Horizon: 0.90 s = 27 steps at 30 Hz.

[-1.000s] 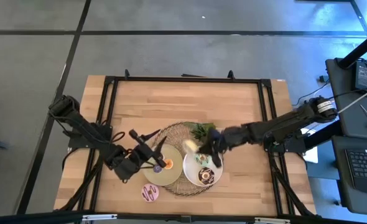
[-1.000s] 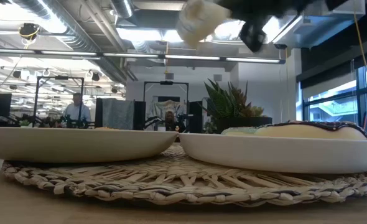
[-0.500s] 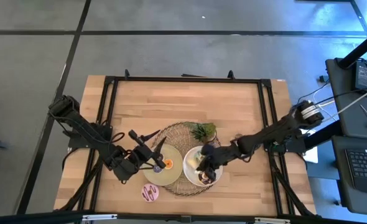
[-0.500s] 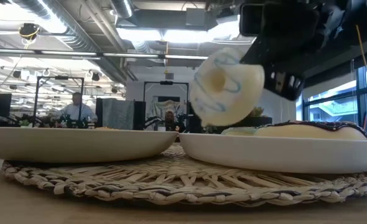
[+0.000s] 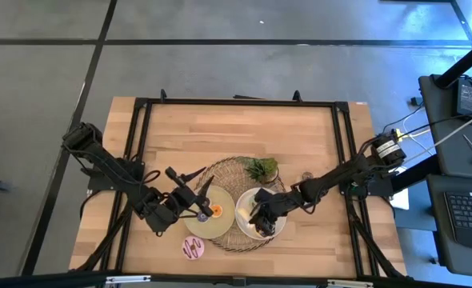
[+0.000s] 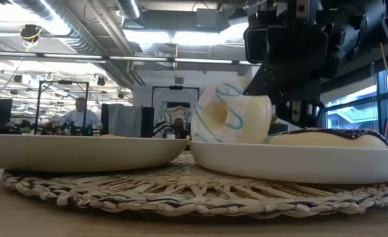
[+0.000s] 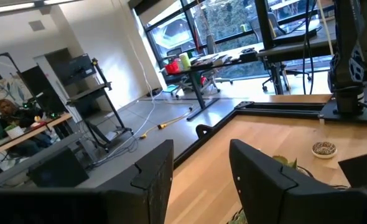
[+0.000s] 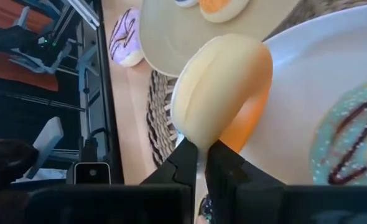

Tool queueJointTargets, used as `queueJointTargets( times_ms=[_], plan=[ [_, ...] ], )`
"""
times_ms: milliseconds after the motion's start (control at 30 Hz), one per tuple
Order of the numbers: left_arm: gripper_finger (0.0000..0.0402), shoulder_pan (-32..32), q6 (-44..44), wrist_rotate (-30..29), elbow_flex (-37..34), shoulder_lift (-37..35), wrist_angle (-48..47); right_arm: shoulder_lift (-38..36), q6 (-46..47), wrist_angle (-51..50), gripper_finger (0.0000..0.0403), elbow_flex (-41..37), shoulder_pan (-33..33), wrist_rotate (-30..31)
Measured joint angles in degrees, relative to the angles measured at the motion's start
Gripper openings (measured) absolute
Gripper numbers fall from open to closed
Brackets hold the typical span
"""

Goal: Pick & Place donuts
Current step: Put the large white donut on the white plate

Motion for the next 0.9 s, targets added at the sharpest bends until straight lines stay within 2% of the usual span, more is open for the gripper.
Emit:
queueJointTargets(
  times_ms=[300, 733, 900],
  plan=[
    [0.0157, 0.0, 0.0, 0.0, 0.0, 0.0, -0.1, -0.4, -3.2, 0.0, 0.0049, 0.0, 0.0, -2.5],
    [0.0157, 0.0, 0.0, 0.0, 0.0, 0.0, -0.1, -0.5, -4.8, -0.4, 0.0134, 0.0, -0.3, -3.0],
    [0.0154, 0.0, 0.0, 0.0, 0.0, 0.0, -0.1, -0.5, -4.7, -0.3, 0.0151, 0.0, -1.0, -4.9]
  ],
)
